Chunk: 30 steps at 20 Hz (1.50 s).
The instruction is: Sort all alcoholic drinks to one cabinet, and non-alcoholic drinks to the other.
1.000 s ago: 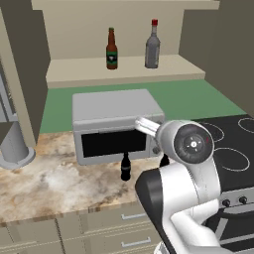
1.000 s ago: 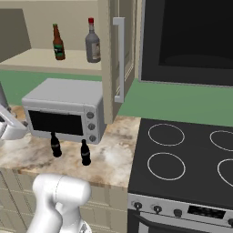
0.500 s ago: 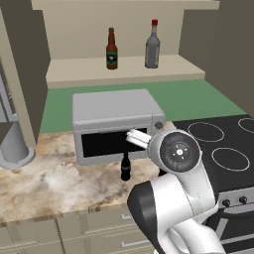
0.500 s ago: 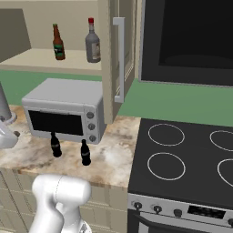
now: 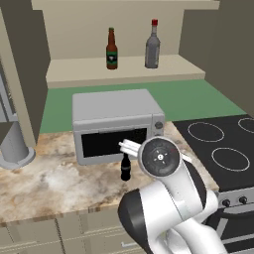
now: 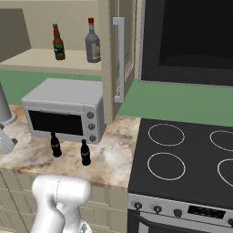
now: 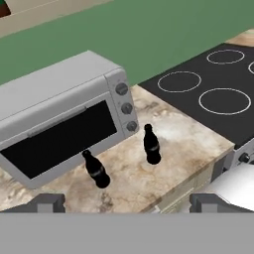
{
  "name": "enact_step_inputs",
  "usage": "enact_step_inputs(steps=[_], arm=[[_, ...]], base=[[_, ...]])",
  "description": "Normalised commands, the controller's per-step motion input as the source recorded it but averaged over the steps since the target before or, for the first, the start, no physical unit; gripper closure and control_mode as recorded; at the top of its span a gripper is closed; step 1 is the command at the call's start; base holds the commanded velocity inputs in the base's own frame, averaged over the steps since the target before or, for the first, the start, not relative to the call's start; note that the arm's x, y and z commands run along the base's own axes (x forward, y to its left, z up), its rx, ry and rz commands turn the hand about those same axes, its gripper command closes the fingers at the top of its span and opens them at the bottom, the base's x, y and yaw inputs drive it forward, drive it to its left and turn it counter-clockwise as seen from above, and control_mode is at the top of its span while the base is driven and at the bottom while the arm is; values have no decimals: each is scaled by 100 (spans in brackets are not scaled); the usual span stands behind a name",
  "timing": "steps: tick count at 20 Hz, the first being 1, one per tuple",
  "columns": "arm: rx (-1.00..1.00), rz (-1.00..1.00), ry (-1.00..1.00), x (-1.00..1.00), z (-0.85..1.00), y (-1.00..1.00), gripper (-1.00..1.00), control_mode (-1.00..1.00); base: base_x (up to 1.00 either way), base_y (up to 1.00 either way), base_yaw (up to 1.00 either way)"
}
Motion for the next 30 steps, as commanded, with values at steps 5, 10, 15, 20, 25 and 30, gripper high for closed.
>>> enact_step_inputs(steps=[5, 10, 15, 20, 25, 30], arm=[[-10, 0, -5, 0, -40, 0, -100, -100], [-13, 0, -8, 0, -35, 0, -100, -100], [-9, 0, -5, 0, -23, 0, -100, -100], [-5, 0, -2, 10, -24, -5, -100, -100], [0, 0, 0, 20, -17, -14, -100, -100], [0, 0, 0, 20, -15, -10, -100, -100]], base=[[0, 0, 0], [0, 0, 0], [0, 0, 0], [0, 0, 0], [0, 0, 0], [0, 0, 0]])
